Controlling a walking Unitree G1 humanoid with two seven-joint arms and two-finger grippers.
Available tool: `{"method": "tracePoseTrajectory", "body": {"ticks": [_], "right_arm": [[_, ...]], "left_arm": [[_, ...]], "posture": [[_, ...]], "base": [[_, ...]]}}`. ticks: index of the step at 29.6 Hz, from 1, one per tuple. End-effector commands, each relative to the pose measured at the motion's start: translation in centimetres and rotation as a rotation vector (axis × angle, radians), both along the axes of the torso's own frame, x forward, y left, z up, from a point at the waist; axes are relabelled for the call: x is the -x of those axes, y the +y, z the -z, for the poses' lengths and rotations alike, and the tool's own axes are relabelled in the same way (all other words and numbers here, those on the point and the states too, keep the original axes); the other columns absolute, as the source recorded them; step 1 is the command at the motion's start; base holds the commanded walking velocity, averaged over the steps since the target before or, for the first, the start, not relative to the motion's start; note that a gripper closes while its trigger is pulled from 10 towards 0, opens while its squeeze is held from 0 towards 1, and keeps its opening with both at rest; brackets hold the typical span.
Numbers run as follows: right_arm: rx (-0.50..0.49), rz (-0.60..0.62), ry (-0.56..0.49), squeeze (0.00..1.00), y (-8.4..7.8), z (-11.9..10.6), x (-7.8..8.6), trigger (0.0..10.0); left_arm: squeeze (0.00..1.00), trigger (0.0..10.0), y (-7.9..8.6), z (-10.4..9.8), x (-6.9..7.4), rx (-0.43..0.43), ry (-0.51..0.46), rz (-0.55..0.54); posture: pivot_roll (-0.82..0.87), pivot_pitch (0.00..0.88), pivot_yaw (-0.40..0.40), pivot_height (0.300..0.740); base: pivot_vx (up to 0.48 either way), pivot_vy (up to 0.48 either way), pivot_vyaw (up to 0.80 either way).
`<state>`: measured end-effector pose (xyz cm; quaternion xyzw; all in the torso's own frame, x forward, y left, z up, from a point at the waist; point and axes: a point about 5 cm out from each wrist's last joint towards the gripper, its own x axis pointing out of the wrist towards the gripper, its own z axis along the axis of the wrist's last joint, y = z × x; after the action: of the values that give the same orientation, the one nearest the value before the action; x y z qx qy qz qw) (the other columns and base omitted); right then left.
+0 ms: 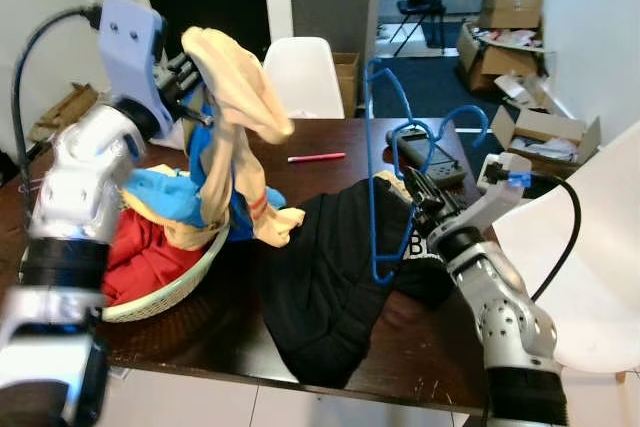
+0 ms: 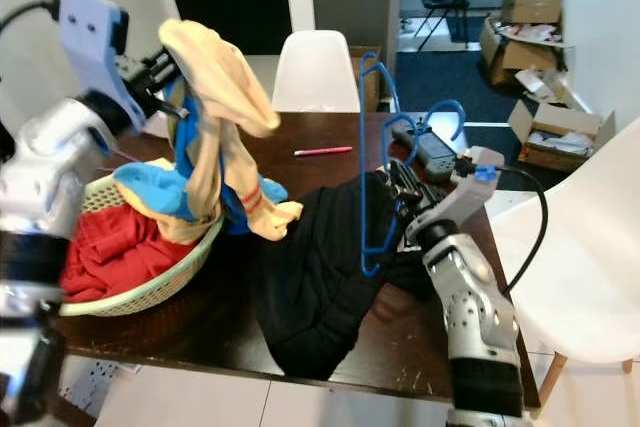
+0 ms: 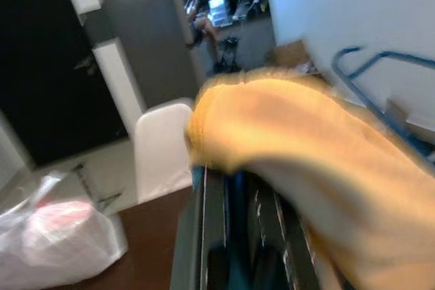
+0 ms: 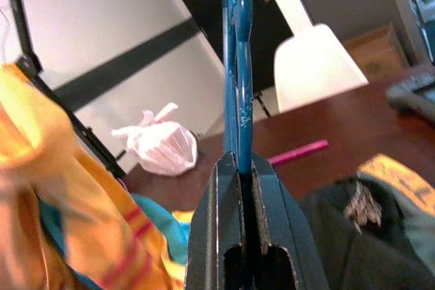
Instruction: Hang hanger
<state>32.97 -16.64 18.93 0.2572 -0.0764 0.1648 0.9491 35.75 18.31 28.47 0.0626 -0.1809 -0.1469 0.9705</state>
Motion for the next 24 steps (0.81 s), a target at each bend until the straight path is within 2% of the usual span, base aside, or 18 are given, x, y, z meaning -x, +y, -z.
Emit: {"method": "tracePoseTrajectory", "body": {"ticks": [1,3,11,13,15,17,24], "right_arm": [[0.005,-0.011,-0.001,0.0,0.4,0.2,-0.2,10.0],[0.007,-0.008,-0.01,0.0,0.2,0.0,-0.4,10.0],[0.014,0.01,-0.025,0.0,-0.3,-0.2,-0.6,10.0],[0.019,0.013,-0.035,0.0,-0.5,-0.5,-0.8,10.0],[0.021,0.012,-0.042,0.0,-0.5,-0.6,-1.0,10.0],[0.021,0.012,-0.042,0.0,-0.5,-0.6,-1.0,10.0],[0.027,0.0,-0.061,0.0,-0.2,-1.0,-1.5,10.0]], "left_arm": [[0.0,10.0,0.0,0.6,0.2,-0.01,0.018,-0.021],[0.0,10.0,-0.5,1.6,0.8,-0.005,0.043,-0.02],[0.0,10.0,-2.6,2.8,2.5,-0.054,0.066,-0.008],[0.0,10.0,-4.4,2.1,2.8,-0.051,0.025,0.026],[0.0,10.0,-5.1,1.5,2.9,-0.057,0.001,0.037],[0.0,10.0,-5.1,1.5,2.9,-0.057,0.001,0.037],[0.0,10.0,-6.0,-0.6,3.1,-0.063,-0.059,0.06]], "posture": [[0.08,0.0,0.029,0.74],[0.07,0.0,0.028,0.74],[0.06,0.0,0.026,0.74],[0.06,0.0,0.017,0.74],[0.06,0.0,0.014,0.74],[0.06,0.0,0.014,0.74],[0.07,0.0,0.005,0.74]], "base": [[0.0,0.0,0.0],[0.0,0.0,0.0],[0.0,0.0,0.0],[0.0,-0.458,0.0],[0.0,-0.459,0.0],[0.0,-0.461,0.0],[0.0,-0.463,0.0]]}}
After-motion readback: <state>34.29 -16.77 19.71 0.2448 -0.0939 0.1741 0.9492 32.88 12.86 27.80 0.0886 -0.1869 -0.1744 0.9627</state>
